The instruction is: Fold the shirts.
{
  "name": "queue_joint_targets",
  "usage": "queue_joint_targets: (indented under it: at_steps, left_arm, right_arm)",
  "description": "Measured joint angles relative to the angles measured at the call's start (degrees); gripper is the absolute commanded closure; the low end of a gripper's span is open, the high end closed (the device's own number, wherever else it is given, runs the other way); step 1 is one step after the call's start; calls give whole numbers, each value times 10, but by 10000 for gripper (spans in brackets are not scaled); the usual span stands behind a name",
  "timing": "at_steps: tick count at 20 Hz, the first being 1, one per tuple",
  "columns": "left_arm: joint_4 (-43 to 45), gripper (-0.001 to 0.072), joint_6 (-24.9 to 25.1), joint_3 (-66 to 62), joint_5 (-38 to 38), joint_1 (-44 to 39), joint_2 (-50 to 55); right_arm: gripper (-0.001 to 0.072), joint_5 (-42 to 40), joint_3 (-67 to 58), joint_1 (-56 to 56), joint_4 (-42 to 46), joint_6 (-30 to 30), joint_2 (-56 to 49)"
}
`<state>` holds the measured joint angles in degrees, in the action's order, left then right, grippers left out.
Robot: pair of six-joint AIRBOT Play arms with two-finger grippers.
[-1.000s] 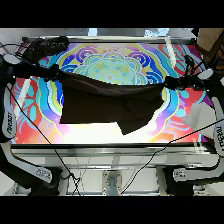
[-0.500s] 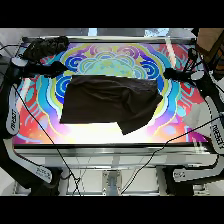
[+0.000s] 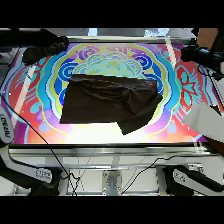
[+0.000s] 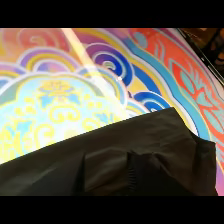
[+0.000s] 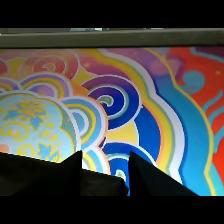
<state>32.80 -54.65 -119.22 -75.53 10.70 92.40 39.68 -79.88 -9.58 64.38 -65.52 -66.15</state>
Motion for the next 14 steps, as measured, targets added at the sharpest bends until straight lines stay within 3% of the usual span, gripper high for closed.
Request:
queue_joint_targets:
  at_steps: [2, 5, 10, 13, 14]
  left_arm:
    - [-4, 599, 35, 8, -50, -1, -63]
    - [24, 694, 45, 28, -126, -13, -139]
    - [127, 679, -50, 83, -205, -29, -192]
    - [178, 300, -74, 170, -200, -32, -199]
    - [186, 266, -80, 210, -191, -32, -200]
  right_arm:
    - [382, 50, -1, 0, 33, -2, 56]
    - [382, 151, 3, -1, 107, -39, 118]
    - [381, 264, 123, -1, 163, -83, 191]
    - [373, 263, 254, -1, 152, -106, 206]
    - [372, 251, 295, -1, 140, -111, 207]
